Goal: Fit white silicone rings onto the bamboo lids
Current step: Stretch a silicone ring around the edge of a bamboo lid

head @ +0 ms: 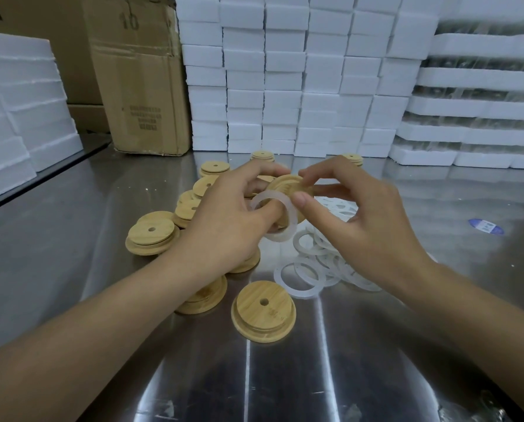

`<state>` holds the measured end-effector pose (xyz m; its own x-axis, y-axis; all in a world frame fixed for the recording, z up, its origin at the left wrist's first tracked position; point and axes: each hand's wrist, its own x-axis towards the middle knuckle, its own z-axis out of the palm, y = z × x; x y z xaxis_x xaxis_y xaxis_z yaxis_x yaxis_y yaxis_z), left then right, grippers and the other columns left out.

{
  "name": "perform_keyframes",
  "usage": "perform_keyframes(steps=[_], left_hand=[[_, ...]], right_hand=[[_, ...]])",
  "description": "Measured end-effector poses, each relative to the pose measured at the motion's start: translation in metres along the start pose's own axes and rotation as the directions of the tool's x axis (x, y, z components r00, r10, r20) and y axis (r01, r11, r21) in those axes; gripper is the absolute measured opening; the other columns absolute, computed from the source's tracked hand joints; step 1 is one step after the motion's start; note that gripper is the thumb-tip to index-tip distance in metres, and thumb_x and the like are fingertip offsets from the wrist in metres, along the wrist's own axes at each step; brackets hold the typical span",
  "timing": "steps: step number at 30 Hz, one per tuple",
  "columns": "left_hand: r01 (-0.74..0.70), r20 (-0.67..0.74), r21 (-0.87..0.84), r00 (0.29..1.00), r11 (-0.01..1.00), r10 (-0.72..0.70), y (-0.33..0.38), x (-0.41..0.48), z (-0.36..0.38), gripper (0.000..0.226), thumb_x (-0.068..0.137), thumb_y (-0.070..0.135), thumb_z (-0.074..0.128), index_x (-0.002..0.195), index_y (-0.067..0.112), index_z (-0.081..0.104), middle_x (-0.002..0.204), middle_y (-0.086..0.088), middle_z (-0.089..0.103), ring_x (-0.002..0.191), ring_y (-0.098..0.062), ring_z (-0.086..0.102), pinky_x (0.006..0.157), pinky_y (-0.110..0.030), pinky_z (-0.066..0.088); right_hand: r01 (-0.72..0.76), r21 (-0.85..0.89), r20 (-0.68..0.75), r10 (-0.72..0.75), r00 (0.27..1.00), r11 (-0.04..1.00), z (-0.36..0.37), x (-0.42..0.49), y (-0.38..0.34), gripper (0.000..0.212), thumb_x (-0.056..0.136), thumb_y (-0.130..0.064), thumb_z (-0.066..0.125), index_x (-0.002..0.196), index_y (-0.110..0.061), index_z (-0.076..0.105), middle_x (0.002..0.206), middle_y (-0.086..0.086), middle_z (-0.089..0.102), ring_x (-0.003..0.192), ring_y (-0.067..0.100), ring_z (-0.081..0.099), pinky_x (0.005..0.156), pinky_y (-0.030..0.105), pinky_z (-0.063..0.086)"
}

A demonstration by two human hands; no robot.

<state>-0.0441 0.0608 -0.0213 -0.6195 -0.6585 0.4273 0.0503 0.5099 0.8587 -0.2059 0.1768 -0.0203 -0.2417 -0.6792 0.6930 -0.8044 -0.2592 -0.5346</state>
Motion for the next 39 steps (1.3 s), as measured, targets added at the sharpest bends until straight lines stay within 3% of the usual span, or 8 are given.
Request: perform_keyframes(steps=[4, 9, 17, 22, 27, 32, 36, 39], left_hand=[[0.02, -0.006, 0.0, 1.0, 1.0, -0.02, 0.002, -0.002, 0.002, 0.034, 0.096, 0.015, 0.076, 0.126, 0.029, 0.069, 0.1, 0.006, 0.08, 0.087, -0.016, 0.08, 0.083, -0.043, 0.067], [0.029, -0.001, 0.032, 1.0, 0.999, -0.029, 0.003, -0.002, 0.003, 0.026, 0.097, 0.019, 0.075, 0.119, 0.031, 0.071, 0.099, 0.009, 0.08, 0.087, -0.011, 0.078, 0.08, -0.031, 0.065], [0.011, 0.033, 0.115, 0.999, 0.993, -0.015, 0.003, -0.002, 0.004, 0.031, 0.093, 0.006, 0.073, 0.112, 0.031, 0.075, 0.111, 0.008, 0.076, 0.11, -0.014, 0.072, 0.096, -0.046, 0.062], [0.026, 0.053, 0.127, 0.998, 0.992, -0.032, 0.0, -0.003, 0.005, 0.03, 0.097, 0.005, 0.068, 0.11, 0.032, 0.073, 0.103, 0.004, 0.077, 0.096, -0.015, 0.076, 0.088, -0.052, 0.064], [0.031, 0.086, 0.155, 0.995, 0.987, -0.045, 0.002, -0.005, 0.008, 0.03, 0.095, 0.01, 0.072, 0.114, 0.033, 0.068, 0.103, 0.005, 0.078, 0.094, -0.018, 0.077, 0.089, -0.054, 0.062], [-0.069, 0.185, 0.247, 0.982, 0.967, 0.023, 0.002, -0.014, 0.013, 0.065, 0.081, 0.035, 0.091, 0.133, 0.047, 0.053, 0.112, 0.015, 0.07, 0.101, 0.0, 0.072, 0.089, -0.037, 0.063], [-0.167, 0.233, 0.316, 0.968, 0.934, 0.094, 0.003, -0.016, 0.015, 0.101, 0.067, 0.041, 0.099, 0.145, 0.06, 0.038, 0.117, 0.022, 0.061, 0.105, 0.007, 0.068, 0.091, -0.03, 0.061], [-0.239, 0.25, 0.328, 0.955, 0.914, 0.16, 0.005, -0.016, 0.021, 0.112, 0.066, 0.032, 0.1, 0.15, 0.062, 0.033, 0.124, 0.023, 0.057, 0.112, 0.002, 0.065, 0.087, -0.031, 0.062]], right_hand=[[0.034, -0.009, 0.031, -0.034, 0.999, 0.999, 0.003, 0.0, 0.002, 0.022, 0.096, -0.043, 0.075, 0.106, -0.025, 0.068, 0.113, -0.013, 0.074, 0.114, 0.01, 0.07, 0.099, 0.034, 0.058], [0.078, -0.057, 0.053, -0.075, 0.996, 0.995, 0.004, 0.002, 0.01, 0.009, 0.097, -0.025, 0.077, 0.091, -0.023, 0.07, 0.107, -0.012, 0.073, 0.126, 0.006, 0.064, 0.099, 0.039, 0.056], [-0.007, -0.019, 0.163, 0.01, 0.987, 1.0, 0.004, 0.0, 0.005, 0.012, 0.094, -0.033, 0.077, 0.101, -0.025, 0.073, 0.112, -0.014, 0.074, 0.105, 0.001, 0.072, 0.093, 0.027, 0.058], [-0.119, 0.052, 0.231, 0.103, 0.968, 0.992, 0.009, -0.001, 0.009, 0.009, 0.095, -0.018, 0.077, 0.098, -0.022, 0.07, 0.101, -0.011, 0.076, 0.1, 0.003, 0.074, 0.084, 0.027, 0.062], [-0.182, 0.157, 0.192, 0.151, 0.97, 0.971, 0.016, -0.001, 0.018, 0.012, 0.098, -0.018, 0.075, 0.091, -0.02, 0.066, 0.086, -0.012, 0.072, 0.09, 0.01, 0.073, 0.073, 0.024, 0.056], [-0.217, 0.227, 0.104, 0.198, 0.975, 0.949, 0.017, 0.0, 0.024, 0.011, 0.097, -0.019, 0.07, 0.09, -0.026, 0.064, 0.087, -0.004, 0.072, 0.089, 0.02, 0.076, 0.073, 0.055, 0.065], [-0.255, 0.308, 0.065, 0.247, 0.967, 0.917, 0.017, -0.001, 0.023, 0.01, 0.097, -0.022, 0.067, 0.089, -0.025, 0.062, 0.086, 0.004, 0.074, 0.088, 0.025, 0.078, 0.067, 0.052, 0.067], [-0.278, 0.364, 0.023, 0.289, 0.957, 0.889, 0.017, 0.0, 0.019, 0.007, 0.097, -0.013, 0.064, 0.092, -0.017, 0.062, 0.088, 0.011, 0.072, 0.088, 0.028, 0.077, 0.062, 0.051, 0.066]])
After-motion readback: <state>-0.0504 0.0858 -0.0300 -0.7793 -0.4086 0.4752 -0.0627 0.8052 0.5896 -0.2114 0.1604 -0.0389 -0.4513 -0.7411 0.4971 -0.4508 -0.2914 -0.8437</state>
